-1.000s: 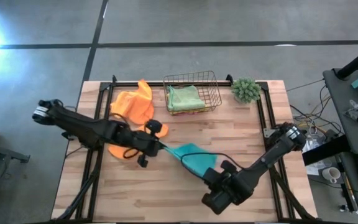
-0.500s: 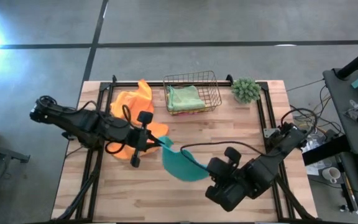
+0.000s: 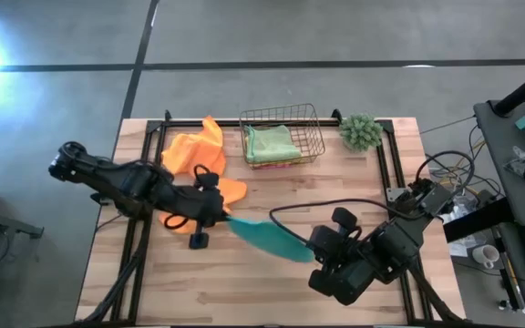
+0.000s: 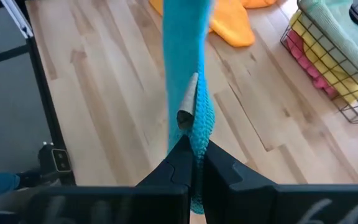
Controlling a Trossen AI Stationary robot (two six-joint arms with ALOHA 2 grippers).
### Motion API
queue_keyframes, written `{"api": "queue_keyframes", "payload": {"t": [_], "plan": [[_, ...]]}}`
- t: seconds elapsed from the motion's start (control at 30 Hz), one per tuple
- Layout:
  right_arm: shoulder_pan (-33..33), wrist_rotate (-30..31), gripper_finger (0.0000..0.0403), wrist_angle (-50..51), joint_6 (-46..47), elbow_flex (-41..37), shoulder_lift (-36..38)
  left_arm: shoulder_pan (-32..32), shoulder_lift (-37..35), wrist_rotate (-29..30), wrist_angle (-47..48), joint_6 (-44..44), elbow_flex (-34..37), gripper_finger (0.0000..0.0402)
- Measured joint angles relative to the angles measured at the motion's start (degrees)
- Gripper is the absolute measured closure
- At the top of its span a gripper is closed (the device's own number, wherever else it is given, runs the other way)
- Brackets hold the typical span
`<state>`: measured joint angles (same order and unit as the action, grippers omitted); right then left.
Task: Fold microfiber towels
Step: Fold the blue microfiber cloth
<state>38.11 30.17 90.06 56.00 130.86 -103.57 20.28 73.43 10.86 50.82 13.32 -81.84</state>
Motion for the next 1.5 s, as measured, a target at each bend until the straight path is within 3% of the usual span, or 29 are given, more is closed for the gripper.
{"api": "queue_keyframes", "payload": {"t": [0.13,0.4,0.67,0.8,0.93,1.13,1.27,1.5], "plan": [[-0.28,-0.01,0.0394,-0.1,-1.55,-0.35,0.0,0.55,0.48,-2.95,5.7,7.02,0.02,0.0401],[-0.35,-0.37,0.0394,-0.1,-3.33,-4.95,0.0,1.76,0.39,-8.33,5.5,12.36,-0.42,0.0401],[-1.31,-0.07,0.0394,-0.22,-6.29,-13.81,1.03,1.05,0.59,-7.43,5.7,5.68,-0.31,0.0401],[-3.16,4.03,0.0394,0.1,-7.15,-17.65,3.42,-1.61,0.59,-7.12,6.0,4.6,-0.31,0.0401],[-4.69,8.12,0.0394,0.04,-6.57,-20.65,5.8,-3.79,0.59,-2.59,6.0,0.94,-0.31,0.0401],[-5.86,8.77,0.0394,0.01,-6.3,-22.18,7.34,-5.21,0.53,-1.52,5.98,0.76,-0.31,0.0401],[-5.71,4.36,0.0394,-0.6,-3.68,-21.0,7.01,-4.5,0.43,-5.33,5.9,3.03,-0.29,0.0401],[-3.92,-10.48,0.0394,-5.81,1.57,-22.16,4.32,-0.53,2.32,-11.98,5.08,8.28,3.05,0.0402]]}}
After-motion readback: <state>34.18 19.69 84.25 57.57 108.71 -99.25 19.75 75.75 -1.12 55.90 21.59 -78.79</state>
